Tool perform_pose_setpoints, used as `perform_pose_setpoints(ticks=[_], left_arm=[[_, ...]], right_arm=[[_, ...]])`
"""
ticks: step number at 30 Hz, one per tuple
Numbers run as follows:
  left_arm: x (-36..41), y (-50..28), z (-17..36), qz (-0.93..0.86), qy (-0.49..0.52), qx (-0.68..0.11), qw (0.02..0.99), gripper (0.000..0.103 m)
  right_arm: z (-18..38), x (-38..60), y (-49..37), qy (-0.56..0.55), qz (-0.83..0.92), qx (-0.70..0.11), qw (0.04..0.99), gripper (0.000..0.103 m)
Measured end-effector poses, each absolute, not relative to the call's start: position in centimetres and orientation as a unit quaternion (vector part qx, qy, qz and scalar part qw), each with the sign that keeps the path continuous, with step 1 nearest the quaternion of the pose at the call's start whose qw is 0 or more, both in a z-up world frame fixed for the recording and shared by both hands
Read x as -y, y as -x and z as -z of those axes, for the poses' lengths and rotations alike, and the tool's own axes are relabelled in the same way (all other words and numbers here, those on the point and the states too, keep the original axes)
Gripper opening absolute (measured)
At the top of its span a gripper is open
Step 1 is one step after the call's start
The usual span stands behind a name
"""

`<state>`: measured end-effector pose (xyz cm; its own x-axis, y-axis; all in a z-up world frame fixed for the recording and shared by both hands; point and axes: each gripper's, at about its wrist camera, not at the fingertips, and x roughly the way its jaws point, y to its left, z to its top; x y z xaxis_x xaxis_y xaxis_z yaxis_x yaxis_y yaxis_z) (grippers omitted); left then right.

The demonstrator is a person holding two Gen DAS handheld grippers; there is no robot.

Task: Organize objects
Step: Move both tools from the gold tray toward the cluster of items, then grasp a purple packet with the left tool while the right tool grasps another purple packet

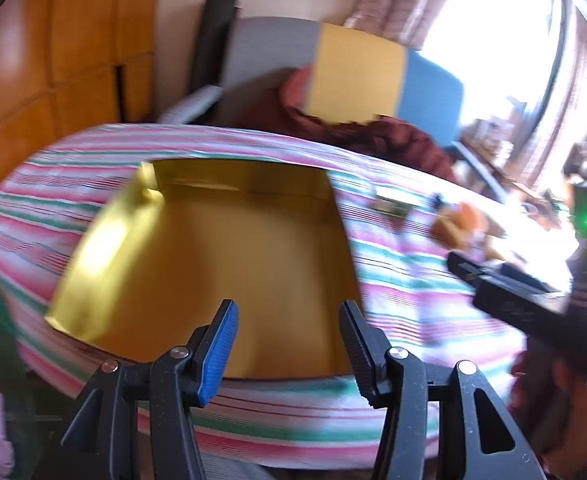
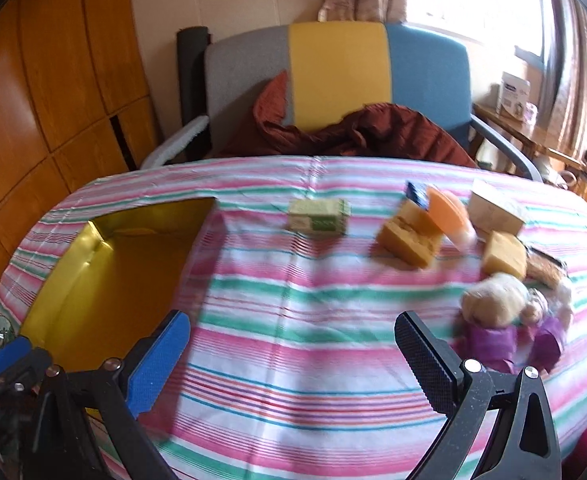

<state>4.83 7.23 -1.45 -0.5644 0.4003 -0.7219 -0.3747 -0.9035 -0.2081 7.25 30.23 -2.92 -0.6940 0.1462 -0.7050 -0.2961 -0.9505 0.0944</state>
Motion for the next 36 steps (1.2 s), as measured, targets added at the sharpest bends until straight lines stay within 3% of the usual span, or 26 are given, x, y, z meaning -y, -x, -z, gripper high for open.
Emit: perform_pose_setpoints(ticks=[5,12,19,22,24,28,30,36], left_arm=[[-8.8,-5.8,2.0,-0.841,0.436,0.064,0.314,0.053],[-11.4,-7.8,2.1,-0.832,0.438,0.034,0.338,0.053],[-13.9,-8.1,3.5,-0.808,0.467,0.018,0.358,0.055],[-15.3,-8.2,3.7,-0.799,0.472,0.006,0.371,0.058],[-16.1,-8.2,3.7,-0.795,0.475,0.003,0.377,0.059],[-17.5,-8.2,3.6,-0.786,0.477,-0.003,0.393,0.059],[-18.3,-8.2,3.6,-0.782,0.477,-0.010,0.401,0.060],[-22.2,-7.6,3.9,-0.763,0.488,-0.023,0.424,0.060]], right_arm=[[3.9,-35.5,-10.5,0.374,-0.905,-0.118,0.166,0.103],[2.8,-44.6,-13.9,0.377,-0.891,-0.104,0.229,0.103],[5.6,-53.8,-14.8,0.458,-0.836,-0.186,0.237,0.099],[7.2,-54.5,-14.7,0.484,-0.825,-0.195,0.217,0.084],[7.7,-54.0,-14.4,0.496,-0.822,-0.189,0.208,0.068],[8.4,-52.8,-13.6,0.507,-0.823,-0.156,0.203,0.058],[8.6,-52.9,-13.7,0.508,-0.822,-0.167,0.196,0.048],[8.2,-53.3,-14.3,0.491,-0.828,-0.209,0.174,0.043]])
